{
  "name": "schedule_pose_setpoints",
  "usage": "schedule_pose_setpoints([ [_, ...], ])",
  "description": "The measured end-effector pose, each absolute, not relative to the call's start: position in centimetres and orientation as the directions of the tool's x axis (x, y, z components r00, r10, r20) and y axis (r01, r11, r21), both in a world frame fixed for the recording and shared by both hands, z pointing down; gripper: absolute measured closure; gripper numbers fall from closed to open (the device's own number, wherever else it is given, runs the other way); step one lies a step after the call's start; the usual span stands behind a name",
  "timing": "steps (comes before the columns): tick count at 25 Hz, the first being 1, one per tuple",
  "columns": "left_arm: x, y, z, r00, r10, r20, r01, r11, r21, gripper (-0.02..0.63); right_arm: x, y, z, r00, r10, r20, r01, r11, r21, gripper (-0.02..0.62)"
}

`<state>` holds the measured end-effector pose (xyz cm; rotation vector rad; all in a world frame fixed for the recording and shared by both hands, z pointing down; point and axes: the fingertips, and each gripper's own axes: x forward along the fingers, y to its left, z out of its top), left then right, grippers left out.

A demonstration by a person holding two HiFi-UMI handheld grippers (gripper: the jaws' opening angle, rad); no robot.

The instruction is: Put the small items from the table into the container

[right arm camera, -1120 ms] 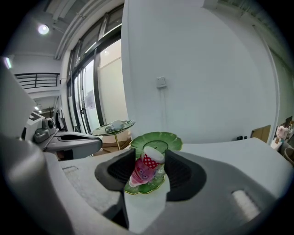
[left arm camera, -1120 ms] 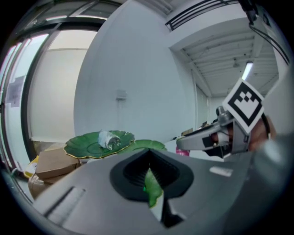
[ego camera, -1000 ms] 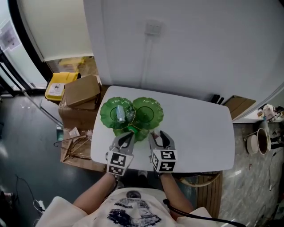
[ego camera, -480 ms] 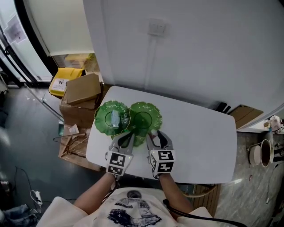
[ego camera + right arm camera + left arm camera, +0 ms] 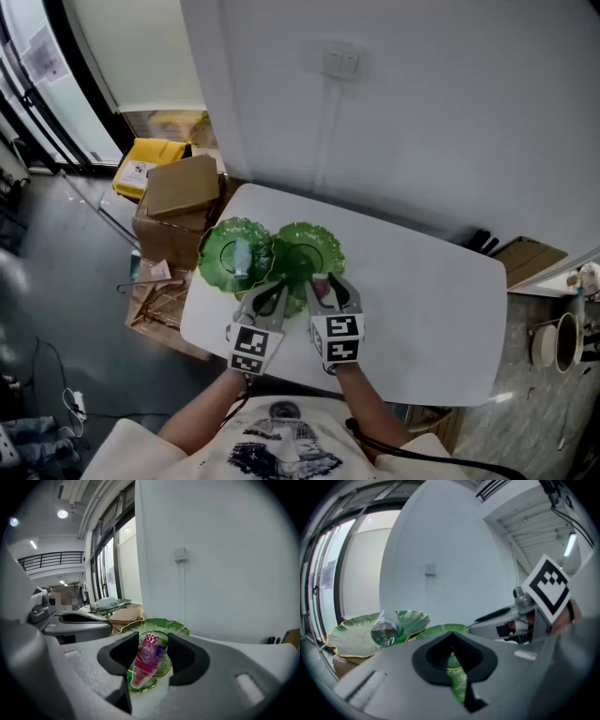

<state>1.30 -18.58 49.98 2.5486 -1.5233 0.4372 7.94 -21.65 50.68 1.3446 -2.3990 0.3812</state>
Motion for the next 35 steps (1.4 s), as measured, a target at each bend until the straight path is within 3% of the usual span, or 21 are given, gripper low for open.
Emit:
schedule_pose_setpoints([
  [35, 1.9, -19.2, 50.4, 0.404, -0.851, 0.336, -0.898, -0.439, -0.032, 0.616, 6.3, -23.5, 53.5, -0.526, -0.688, 0.5, -0.784, 0.62, 0.027, 0.419],
])
